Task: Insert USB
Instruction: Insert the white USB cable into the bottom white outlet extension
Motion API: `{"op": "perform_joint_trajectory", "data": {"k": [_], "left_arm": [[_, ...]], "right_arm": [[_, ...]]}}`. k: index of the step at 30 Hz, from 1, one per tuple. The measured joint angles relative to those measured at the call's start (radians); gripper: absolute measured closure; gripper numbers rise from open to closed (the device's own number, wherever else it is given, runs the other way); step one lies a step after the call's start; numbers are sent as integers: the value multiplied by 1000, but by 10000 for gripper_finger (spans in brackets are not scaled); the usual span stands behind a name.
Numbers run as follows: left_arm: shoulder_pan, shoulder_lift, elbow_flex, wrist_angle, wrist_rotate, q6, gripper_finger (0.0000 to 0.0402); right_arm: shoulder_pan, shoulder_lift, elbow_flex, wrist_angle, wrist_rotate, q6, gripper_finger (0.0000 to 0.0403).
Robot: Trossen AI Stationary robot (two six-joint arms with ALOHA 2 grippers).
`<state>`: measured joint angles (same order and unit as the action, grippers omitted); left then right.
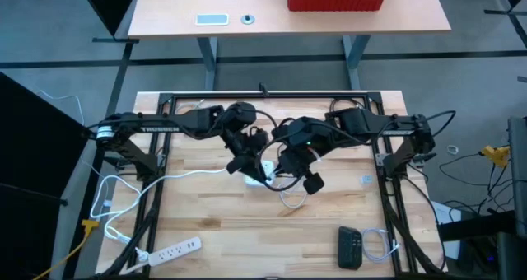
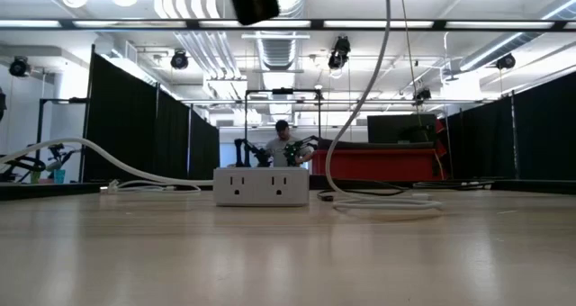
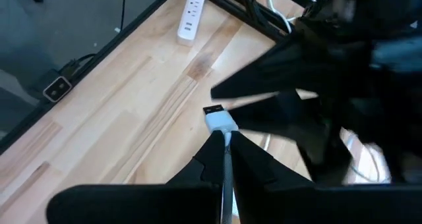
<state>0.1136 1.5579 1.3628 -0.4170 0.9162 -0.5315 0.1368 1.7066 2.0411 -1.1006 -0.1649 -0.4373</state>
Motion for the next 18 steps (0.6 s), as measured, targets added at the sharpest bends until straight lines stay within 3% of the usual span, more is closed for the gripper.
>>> {"op": "perform_joint_trajectory", "data": {"k": [4, 9, 18], "left_arm": [[-28, -14, 0, -228, -99, -7, 266], [-138, -41, 0, -496, -308, -81, 252], [-494, -46, 0, -639, -567, -367, 253]], "right_arm": [[0, -17, 0, -61, 10, 12, 402], [0, -20, -4, -148, 11, 46, 403], [0, -24, -119, -90, 11, 54, 403]]}}
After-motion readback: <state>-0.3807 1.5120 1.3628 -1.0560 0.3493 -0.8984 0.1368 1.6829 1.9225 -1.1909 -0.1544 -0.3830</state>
